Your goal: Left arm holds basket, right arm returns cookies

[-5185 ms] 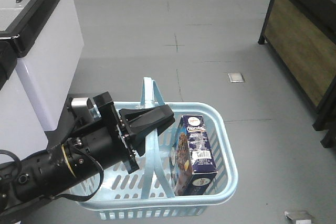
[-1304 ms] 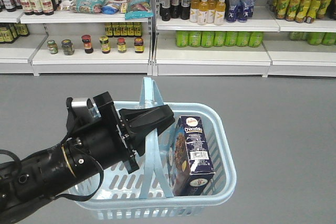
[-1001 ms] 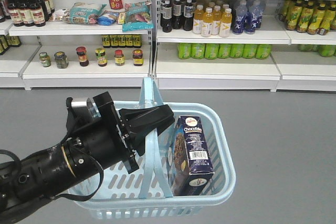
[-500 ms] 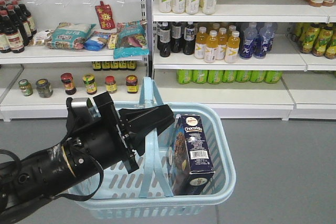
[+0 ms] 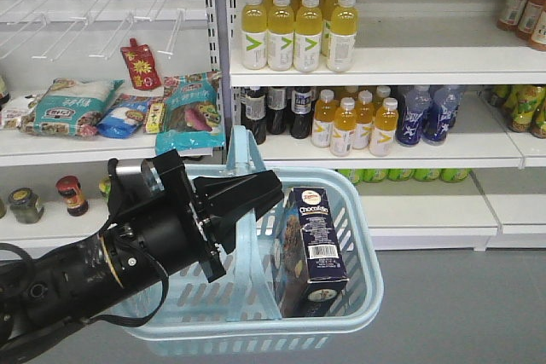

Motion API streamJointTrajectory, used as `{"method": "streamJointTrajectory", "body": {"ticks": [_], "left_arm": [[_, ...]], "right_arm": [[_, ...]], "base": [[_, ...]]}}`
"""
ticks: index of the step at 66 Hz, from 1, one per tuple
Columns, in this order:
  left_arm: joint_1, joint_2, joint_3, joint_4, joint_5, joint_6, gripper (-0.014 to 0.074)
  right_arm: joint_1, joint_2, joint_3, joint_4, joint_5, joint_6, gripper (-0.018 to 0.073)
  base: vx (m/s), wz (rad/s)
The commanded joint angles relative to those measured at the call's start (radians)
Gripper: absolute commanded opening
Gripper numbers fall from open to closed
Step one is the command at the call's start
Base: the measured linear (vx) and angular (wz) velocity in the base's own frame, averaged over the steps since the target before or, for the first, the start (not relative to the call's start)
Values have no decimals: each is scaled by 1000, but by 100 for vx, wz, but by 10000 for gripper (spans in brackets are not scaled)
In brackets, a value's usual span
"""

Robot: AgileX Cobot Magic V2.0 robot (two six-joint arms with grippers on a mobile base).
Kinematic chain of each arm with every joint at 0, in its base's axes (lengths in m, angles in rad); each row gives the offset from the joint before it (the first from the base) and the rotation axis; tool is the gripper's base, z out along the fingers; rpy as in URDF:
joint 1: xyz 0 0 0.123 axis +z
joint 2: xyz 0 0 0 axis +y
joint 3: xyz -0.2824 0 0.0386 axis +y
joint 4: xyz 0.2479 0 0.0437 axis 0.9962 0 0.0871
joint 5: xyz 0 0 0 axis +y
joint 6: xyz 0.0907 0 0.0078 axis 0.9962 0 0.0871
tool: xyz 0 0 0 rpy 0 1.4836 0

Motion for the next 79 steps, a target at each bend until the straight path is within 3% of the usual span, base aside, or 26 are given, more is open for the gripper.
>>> {"method": "streamJointTrajectory", "body": {"ticks": [1,41,79], "left_arm": [[-7,-35,-30,-39,-265,7,-3],[-7,-35,-30,-39,-265,7,-3],[-7,-35,-30,-39,-265,7,-3]], "right_arm": [[-5,-12,16,-9,-71,-8,4],[-5,-12,16,-9,-71,-8,4],[-5,-12,16,-9,-72,-8,4]], "base": [[52,-4],[43,-6],[18,-43]]}}
